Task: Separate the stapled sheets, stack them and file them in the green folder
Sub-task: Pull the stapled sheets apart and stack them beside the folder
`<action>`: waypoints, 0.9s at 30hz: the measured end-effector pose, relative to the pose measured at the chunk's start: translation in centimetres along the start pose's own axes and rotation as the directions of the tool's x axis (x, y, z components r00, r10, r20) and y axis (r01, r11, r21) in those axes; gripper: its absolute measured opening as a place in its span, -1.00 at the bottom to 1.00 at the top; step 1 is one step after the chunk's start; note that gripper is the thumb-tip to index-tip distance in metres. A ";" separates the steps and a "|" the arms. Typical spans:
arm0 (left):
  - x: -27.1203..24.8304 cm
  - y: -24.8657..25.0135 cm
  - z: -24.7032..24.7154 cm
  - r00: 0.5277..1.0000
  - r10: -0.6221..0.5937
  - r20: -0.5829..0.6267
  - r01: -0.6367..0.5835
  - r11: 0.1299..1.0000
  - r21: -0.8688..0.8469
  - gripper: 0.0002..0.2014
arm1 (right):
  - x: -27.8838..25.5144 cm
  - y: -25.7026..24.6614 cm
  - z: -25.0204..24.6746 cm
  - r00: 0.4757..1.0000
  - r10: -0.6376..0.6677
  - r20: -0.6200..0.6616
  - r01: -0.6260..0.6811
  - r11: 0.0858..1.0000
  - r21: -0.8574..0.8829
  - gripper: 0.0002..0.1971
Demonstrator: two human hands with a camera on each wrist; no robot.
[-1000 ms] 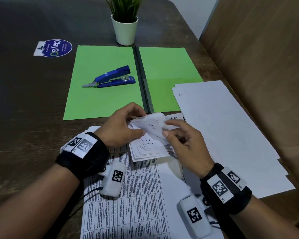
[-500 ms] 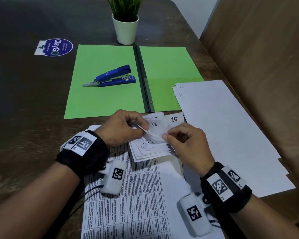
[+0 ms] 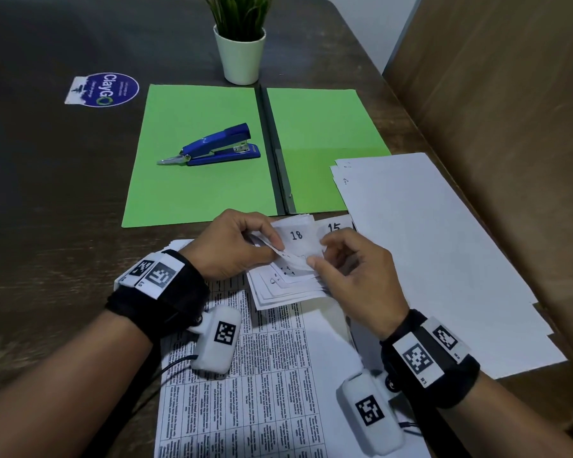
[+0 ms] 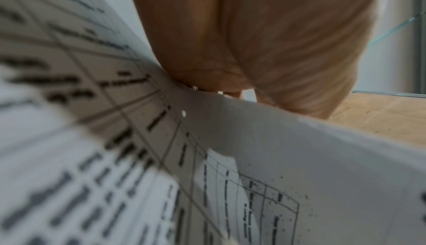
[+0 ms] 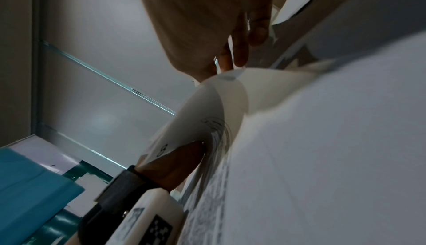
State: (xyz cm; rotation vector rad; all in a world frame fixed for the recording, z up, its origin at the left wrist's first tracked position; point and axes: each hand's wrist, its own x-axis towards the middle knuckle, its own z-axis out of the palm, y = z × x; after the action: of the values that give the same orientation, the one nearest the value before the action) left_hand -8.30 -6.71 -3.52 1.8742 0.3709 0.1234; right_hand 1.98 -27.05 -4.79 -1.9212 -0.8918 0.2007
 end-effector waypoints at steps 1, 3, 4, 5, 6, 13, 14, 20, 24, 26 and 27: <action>0.0 -0.1 0.1 1.000 -0.006 -0.006 0.006 1.000 -0.001 -0.68 | 0.0 -0.2 0.0 0.998 -0.045 -0.042 0.045 0.999 -0.012 -0.83; 0.0 -0.1 0.2 0.999 -0.020 -0.034 0.019 1.000 -0.008 -0.70 | -0.1 -0.9 -0.2 0.985 -0.138 -0.100 0.137 0.990 -0.021 -0.83; 0.1 -0.1 0.2 0.999 -0.022 -0.042 0.022 1.000 -0.018 -0.70 | -0.2 -1.3 -0.3 0.982 -0.158 -0.101 0.158 0.987 -0.011 -0.80; 0.1 -0.1 0.2 0.999 -0.023 -0.042 0.022 0.999 -0.027 -0.70 | -0.3 -1.5 -0.3 0.984 -0.156 -0.083 0.156 0.988 -0.002 -0.77; 0.1 -0.1 0.2 0.999 -0.021 -0.038 0.020 0.999 -0.031 -0.69 | -0.4 -1.6 -0.3 0.990 -0.132 -0.048 0.132 0.991 -0.002 -0.74; 0.2 -0.3 0.1 1.000 -0.011 -0.014 0.010 0.998 -0.058 -0.67 | 1.4 -2.0 1.3 0.992 0.046 -0.117 -0.049 0.998 -0.028 -0.68; 0.2 -0.3 0.1 1.000 -0.009 -0.013 0.008 0.998 -0.065 -0.67 | 1.6 -2.1 1.5 0.992 0.044 -0.120 -0.049 0.998 -0.043 -0.71; 0.1 -0.2 0.0 1.000 -0.014 -0.008 0.014 0.998 -0.060 -0.65 | 1.7 -2.0 1.8 0.982 0.068 -0.179 -0.079 0.995 -0.057 -0.71; 0.0 -0.1 0.0 1.000 -0.027 -0.004 0.027 0.999 -0.045 -0.63 | 1.6 -1.7 1.9 0.985 0.066 -0.160 -0.078 0.995 -0.066 -0.80; -0.1 -0.1 0.0 0.999 -0.037 -0.008 0.037 0.998 -0.041 -0.63 | 1.7 -1.6 2.0 0.976 0.098 -0.193 -0.107 0.994 -0.035 -0.76; 0.0 -0.1 -0.1 0.999 -0.040 -0.009 0.040 0.999 -0.036 -0.62 | 1.7 -1.5 2.0 0.973 0.112 -0.202 -0.119 0.993 -0.023 -0.76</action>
State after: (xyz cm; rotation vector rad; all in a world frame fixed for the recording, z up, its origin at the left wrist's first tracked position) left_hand -8.39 -6.64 -3.62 1.8303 0.4104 0.1121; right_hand 1.47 -24.12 -4.16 -1.9872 -0.6542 0.0584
